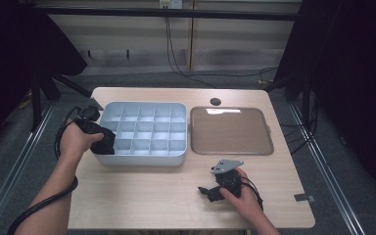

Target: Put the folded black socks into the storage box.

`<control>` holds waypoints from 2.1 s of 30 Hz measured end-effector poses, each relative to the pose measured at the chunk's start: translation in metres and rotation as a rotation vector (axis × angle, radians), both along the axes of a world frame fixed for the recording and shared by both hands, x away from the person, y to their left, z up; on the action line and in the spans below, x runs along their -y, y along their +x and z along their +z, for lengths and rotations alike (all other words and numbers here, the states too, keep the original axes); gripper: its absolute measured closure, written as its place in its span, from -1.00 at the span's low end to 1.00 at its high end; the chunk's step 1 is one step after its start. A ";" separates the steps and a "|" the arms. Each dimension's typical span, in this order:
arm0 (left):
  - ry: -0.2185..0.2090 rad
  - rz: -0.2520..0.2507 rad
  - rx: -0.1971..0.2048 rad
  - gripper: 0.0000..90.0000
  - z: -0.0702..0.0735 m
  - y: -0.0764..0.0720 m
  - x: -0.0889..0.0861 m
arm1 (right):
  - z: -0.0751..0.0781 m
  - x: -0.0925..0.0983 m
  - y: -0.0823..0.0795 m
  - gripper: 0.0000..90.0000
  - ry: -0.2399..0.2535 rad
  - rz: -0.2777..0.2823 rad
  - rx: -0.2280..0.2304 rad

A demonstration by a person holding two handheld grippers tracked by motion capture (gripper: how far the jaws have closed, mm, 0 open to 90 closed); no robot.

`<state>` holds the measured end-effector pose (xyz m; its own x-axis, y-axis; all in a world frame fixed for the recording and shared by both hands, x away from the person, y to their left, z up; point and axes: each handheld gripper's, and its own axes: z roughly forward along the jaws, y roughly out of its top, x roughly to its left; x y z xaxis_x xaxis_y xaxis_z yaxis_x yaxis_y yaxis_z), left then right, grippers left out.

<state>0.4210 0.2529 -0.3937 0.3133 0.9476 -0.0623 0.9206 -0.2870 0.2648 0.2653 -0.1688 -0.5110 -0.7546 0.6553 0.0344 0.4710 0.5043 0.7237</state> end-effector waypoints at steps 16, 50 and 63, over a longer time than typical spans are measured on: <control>-0.016 0.010 0.032 0.12 0.018 0.000 -0.009 | 0.000 0.000 0.000 -0.71 0.000 0.001 0.003; -0.060 0.031 -0.006 0.53 0.047 0.006 -0.016 | 0.000 0.000 0.000 -0.71 0.000 0.001 0.002; -0.054 0.023 -0.041 1.00 0.046 0.011 -0.014 | 0.000 0.000 0.000 -0.71 0.000 0.001 0.002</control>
<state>0.4316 0.2665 -0.3478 0.2881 0.9494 -0.1254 0.9370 -0.2524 0.2414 0.2655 -0.1689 -0.5111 -0.7556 0.6542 0.0329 0.4687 0.5048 0.7249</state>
